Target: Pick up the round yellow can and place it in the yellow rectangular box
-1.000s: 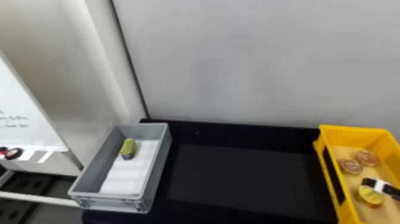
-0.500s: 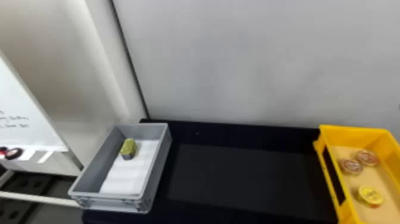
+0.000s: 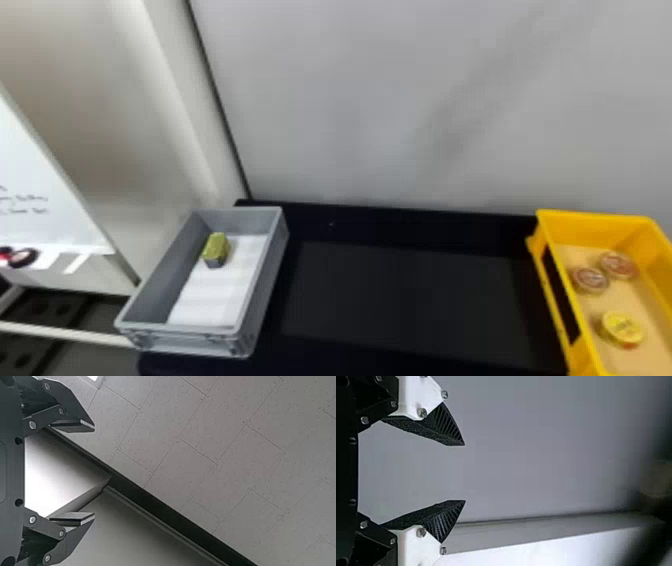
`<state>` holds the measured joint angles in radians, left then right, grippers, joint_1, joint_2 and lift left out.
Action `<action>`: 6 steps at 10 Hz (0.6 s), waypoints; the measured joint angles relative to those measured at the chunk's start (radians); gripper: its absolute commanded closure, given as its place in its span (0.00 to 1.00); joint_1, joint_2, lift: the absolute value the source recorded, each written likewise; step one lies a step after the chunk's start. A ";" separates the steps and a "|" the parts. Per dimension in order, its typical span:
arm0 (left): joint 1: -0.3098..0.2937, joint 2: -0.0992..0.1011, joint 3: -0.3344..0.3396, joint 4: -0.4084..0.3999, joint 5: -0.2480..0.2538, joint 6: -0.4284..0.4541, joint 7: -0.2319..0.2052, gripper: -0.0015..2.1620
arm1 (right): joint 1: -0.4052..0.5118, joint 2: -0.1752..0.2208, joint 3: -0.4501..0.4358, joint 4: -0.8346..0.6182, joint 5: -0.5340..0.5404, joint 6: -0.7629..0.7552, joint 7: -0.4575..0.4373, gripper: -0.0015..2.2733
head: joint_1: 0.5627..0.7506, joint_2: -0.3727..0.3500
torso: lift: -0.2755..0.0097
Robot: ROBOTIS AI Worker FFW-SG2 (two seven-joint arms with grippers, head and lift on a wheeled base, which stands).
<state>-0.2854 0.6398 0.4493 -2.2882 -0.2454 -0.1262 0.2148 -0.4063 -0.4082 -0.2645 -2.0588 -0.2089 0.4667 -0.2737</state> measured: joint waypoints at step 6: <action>0.017 0.005 0.014 -0.005 0.000 0.006 0.000 0.21 | -0.280 -0.151 0.319 -0.156 0.188 -0.013 -0.228 0.17 | 0.41 0.75 | 0.97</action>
<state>-0.2686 0.6452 0.4631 -2.2934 -0.2454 -0.1205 0.2148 -0.6865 -0.5592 0.0543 -2.2144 -0.0209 0.4541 -0.5017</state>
